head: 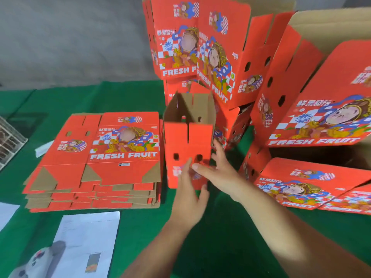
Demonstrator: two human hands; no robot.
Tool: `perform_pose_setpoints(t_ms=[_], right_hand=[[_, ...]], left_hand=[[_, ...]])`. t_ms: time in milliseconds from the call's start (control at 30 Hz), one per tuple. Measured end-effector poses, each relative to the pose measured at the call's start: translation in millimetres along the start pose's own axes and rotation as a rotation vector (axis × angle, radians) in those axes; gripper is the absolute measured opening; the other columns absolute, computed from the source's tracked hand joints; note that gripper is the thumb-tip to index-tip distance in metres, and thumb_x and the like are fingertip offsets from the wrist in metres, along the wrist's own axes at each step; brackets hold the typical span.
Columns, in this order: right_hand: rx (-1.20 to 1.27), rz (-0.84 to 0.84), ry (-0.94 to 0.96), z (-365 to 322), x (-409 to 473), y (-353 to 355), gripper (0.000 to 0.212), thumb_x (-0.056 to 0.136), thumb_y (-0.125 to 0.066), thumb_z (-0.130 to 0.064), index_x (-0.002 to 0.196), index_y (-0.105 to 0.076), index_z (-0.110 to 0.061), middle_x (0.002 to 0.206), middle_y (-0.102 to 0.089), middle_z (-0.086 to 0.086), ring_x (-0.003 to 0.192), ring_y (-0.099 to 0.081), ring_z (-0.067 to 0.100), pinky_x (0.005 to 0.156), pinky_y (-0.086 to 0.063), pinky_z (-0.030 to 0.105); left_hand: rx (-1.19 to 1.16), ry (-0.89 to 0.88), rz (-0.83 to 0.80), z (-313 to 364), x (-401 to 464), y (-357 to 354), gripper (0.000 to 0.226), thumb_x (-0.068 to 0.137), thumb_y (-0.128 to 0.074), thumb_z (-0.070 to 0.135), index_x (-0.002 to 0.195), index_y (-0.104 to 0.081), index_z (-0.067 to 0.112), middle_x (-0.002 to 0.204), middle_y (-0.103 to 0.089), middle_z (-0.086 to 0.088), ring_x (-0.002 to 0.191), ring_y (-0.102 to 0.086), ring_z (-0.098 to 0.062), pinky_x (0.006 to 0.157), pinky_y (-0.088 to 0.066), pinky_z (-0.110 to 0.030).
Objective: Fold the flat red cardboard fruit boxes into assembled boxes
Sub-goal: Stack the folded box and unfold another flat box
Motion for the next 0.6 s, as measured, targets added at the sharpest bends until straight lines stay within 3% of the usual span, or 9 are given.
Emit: perform_pose_setpoints(t_ms=[67,167,233,267,333,400,467,533,600], right_hand=[[-0.042,0.123,-0.036,8,9,7,0.092,0.091,-0.08,-0.022,0.158,-0.019,-0.041,0.114,-0.065,-0.029,0.102,-0.068,-0.008,0.08,-0.051,0.01],[-0.173,0.239,-0.101,18,23,17,0.077,0.097,-0.072,-0.026,0.161,-0.03,-0.03,0.126,-0.059,-0.012,0.114,-0.061,0.004,0.096,-0.046,0.021],[-0.186,0.252,-0.124,23,37,18,0.063,0.101,-0.065,-0.024,0.158,-0.039,-0.026,0.123,-0.056,-0.003,0.112,-0.059,0.013,0.098,-0.047,0.029],[-0.174,0.251,-0.137,24,44,16,0.059,0.102,-0.063,-0.025,0.157,-0.041,-0.026,0.112,-0.053,-0.006,0.099,-0.056,0.012,0.09,-0.046,0.029],[-0.145,0.238,-0.163,21,55,9,0.056,0.102,-0.062,-0.028,0.154,-0.041,-0.029,0.097,-0.047,-0.011,0.08,-0.048,0.008,0.073,-0.043,0.024],[-0.073,0.165,-0.227,14,63,-3,0.053,0.1,-0.066,-0.03,0.142,-0.037,-0.045,0.094,-0.063,-0.006,0.066,-0.062,0.012,0.061,-0.051,0.023],[-0.047,0.01,-0.305,10,69,-22,0.057,0.096,-0.07,-0.032,0.129,-0.03,-0.056,0.1,-0.073,0.002,0.076,-0.077,0.021,0.067,-0.063,0.029],[-0.008,-0.035,-0.317,6,80,-33,0.049,0.093,-0.074,-0.031,0.128,-0.043,-0.045,0.117,-0.072,0.003,0.095,-0.077,0.029,0.081,-0.064,0.037],[0.109,0.094,-0.342,6,93,-30,0.049,0.093,-0.075,-0.025,0.132,-0.046,-0.029,0.127,-0.066,0.006,0.103,-0.073,0.031,0.08,-0.064,0.038]], left_hand=[[0.024,0.004,0.064,-5,-4,3,0.083,0.091,-0.062,0.011,0.16,-0.019,0.029,0.155,-0.036,0.013,0.144,-0.033,0.005,0.118,-0.026,-0.015],[0.02,0.139,0.232,-10,17,18,0.091,0.087,-0.07,0.009,0.161,-0.019,0.027,0.139,-0.036,0.001,0.127,-0.028,0.017,0.101,-0.021,0.004],[-0.036,0.239,0.307,-16,37,28,0.095,0.086,-0.076,0.008,0.162,-0.019,0.016,0.141,-0.036,-0.012,0.128,-0.033,-0.004,0.101,-0.023,0.0],[-0.06,0.28,0.391,-19,47,36,0.095,0.084,-0.078,0.008,0.161,-0.022,0.01,0.143,-0.036,-0.018,0.131,-0.032,-0.015,0.103,-0.022,-0.003],[-0.085,0.354,0.545,-29,64,54,0.096,0.083,-0.084,0.016,0.158,-0.025,0.009,0.151,-0.031,-0.023,0.136,-0.027,-0.017,0.106,-0.02,-0.006],[-0.08,0.368,0.568,-40,78,68,0.101,0.082,-0.087,0.023,0.159,-0.022,0.011,0.159,-0.025,-0.02,0.147,-0.021,-0.019,0.115,-0.014,-0.013],[-0.105,0.331,0.498,-49,89,72,0.098,0.084,-0.086,0.023,0.156,-0.021,0.009,0.158,-0.031,-0.017,0.15,-0.029,-0.028,0.127,-0.02,-0.034],[-0.14,0.307,0.435,-52,95,67,0.08,0.087,-0.084,0.02,0.144,-0.029,0.011,0.137,-0.052,-0.015,0.127,-0.057,-0.028,0.111,-0.044,-0.048],[-0.189,0.281,0.415,-54,97,59,0.067,0.091,-0.079,0.013,0.136,-0.029,0.016,0.115,-0.064,-0.014,0.089,-0.071,-0.015,0.085,-0.058,-0.037]])
Point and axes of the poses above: each hand's wrist, its own x-axis towards the middle knuckle, its own y-axis out of the back of the hand, z = x × y, the point moved 5 cm from there along x, towards the middle knuckle
